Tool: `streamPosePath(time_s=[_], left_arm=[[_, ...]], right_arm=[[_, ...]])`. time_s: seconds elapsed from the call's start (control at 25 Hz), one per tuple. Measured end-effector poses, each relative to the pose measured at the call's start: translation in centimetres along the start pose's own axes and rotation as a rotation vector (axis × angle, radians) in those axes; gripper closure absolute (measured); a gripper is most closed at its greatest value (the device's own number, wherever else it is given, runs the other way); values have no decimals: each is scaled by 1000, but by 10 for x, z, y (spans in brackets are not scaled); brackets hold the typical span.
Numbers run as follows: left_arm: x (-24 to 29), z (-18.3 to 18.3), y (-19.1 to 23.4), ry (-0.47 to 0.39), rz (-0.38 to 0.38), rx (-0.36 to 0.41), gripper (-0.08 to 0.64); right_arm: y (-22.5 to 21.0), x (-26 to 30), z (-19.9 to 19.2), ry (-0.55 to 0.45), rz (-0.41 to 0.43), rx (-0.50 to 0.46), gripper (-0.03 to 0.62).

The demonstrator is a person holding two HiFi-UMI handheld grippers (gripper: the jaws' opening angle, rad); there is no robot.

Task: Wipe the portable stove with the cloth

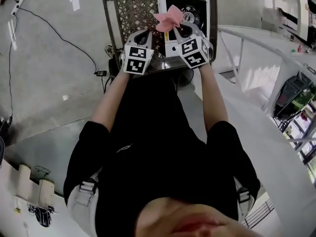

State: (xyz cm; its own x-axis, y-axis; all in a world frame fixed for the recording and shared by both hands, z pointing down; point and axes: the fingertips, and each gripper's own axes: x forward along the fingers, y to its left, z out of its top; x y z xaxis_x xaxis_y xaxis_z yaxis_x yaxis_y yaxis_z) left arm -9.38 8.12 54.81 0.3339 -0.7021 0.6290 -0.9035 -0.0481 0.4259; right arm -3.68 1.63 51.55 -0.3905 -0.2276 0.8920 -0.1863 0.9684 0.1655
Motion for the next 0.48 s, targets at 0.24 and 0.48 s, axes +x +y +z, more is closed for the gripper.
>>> streamPosePath(time_s=[0.24, 0.48], left_arm=[[14, -7, 14, 11, 129, -66, 560], [19, -13, 5, 11, 209, -137, 560]], right_arm=[[10, 42, -23, 47, 129, -122, 561], [9, 61, -54, 46, 239, -155, 556]])
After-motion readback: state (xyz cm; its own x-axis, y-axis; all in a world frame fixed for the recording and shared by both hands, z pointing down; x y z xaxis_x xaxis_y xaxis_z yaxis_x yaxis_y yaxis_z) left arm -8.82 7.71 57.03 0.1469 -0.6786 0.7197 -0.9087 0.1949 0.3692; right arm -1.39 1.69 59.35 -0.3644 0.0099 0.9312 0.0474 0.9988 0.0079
